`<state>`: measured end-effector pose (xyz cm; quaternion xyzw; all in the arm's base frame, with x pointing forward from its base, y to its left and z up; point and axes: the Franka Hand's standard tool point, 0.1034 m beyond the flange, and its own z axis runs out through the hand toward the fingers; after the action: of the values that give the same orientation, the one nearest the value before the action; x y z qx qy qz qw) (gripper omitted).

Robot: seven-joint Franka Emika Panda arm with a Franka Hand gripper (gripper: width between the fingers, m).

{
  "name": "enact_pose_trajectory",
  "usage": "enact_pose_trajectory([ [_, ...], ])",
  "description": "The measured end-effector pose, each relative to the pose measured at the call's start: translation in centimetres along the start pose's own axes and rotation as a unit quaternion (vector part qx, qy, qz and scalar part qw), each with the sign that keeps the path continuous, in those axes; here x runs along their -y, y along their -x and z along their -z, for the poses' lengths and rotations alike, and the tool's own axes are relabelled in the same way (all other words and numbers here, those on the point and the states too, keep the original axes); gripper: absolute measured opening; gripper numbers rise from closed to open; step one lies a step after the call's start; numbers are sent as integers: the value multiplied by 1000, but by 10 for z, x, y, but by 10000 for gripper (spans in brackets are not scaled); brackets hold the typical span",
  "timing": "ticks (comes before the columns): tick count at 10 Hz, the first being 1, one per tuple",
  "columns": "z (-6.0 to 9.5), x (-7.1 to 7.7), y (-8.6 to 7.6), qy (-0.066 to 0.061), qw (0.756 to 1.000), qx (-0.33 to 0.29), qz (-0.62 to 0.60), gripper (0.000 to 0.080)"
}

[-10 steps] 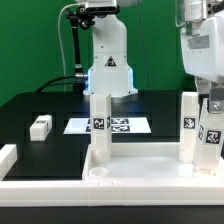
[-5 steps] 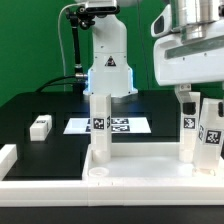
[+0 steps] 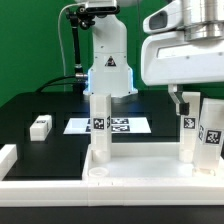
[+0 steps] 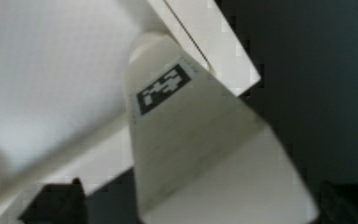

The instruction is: Assemble desk

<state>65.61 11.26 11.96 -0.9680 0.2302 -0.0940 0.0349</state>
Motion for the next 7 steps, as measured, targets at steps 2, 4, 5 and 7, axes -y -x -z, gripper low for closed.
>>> enact_pose_trajectory([
  [2,-2,1,0,2,999,8,47,649],
  [4,-3,1,0,2,1000,8,24,522],
  [5,-3,1,0,2,1000,8,3,522],
  [7,-4,-6,-1,9,995,10,-99,317],
])
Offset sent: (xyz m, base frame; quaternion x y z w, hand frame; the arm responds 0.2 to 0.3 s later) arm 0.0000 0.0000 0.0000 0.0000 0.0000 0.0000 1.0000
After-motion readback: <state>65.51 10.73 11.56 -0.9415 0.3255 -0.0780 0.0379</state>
